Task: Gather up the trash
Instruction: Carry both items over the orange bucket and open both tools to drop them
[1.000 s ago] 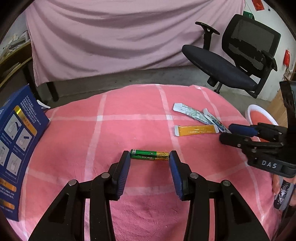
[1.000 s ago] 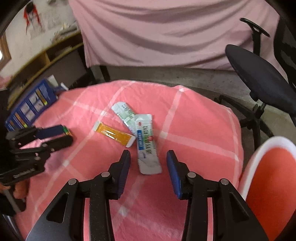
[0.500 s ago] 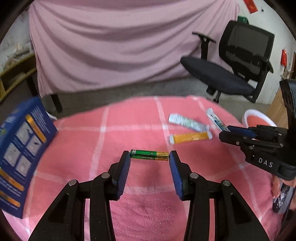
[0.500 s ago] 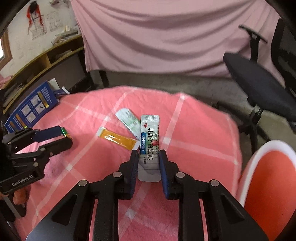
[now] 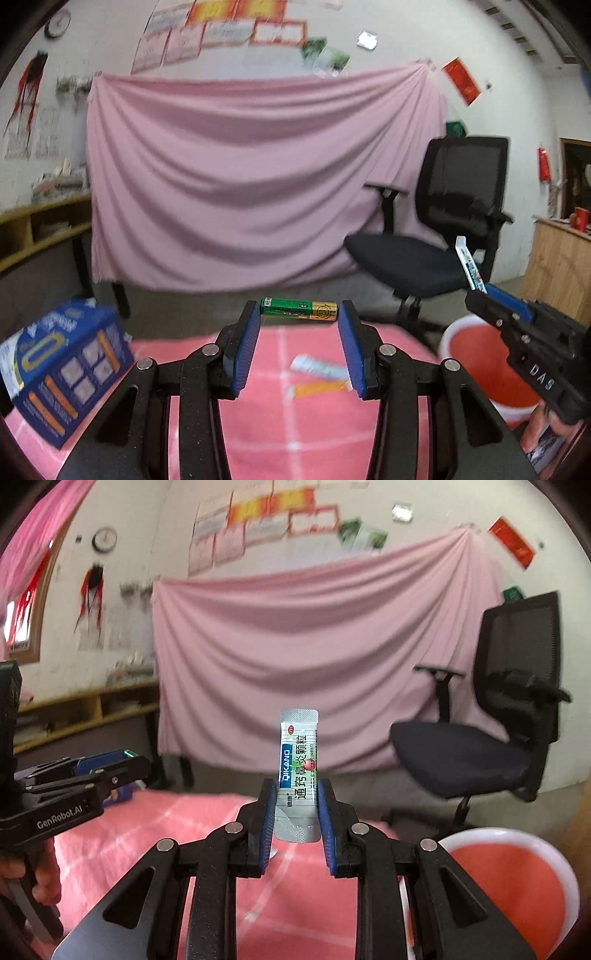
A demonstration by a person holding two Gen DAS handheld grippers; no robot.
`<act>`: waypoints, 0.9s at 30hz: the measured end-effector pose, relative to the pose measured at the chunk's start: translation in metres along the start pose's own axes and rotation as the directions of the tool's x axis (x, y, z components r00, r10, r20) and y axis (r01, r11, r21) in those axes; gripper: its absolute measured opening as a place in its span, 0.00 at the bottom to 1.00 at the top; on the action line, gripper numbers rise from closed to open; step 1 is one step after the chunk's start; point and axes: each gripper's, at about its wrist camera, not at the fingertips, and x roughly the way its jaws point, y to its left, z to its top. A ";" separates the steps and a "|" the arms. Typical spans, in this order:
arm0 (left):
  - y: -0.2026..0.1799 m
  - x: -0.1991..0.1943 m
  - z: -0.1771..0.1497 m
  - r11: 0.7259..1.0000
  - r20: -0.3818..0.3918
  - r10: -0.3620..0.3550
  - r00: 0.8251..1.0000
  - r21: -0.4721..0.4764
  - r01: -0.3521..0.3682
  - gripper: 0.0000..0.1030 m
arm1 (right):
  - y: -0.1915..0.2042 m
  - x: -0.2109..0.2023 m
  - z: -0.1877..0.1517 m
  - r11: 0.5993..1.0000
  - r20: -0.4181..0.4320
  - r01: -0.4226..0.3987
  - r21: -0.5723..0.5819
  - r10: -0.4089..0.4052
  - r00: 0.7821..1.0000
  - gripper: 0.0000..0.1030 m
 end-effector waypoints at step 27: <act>-0.170 0.034 0.018 0.924 -0.036 -0.330 0.943 0.190 0.331 0.37 | -0.133 -0.073 -0.011 0.914 0.019 0.328 0.239 -0.342 0.939 0.20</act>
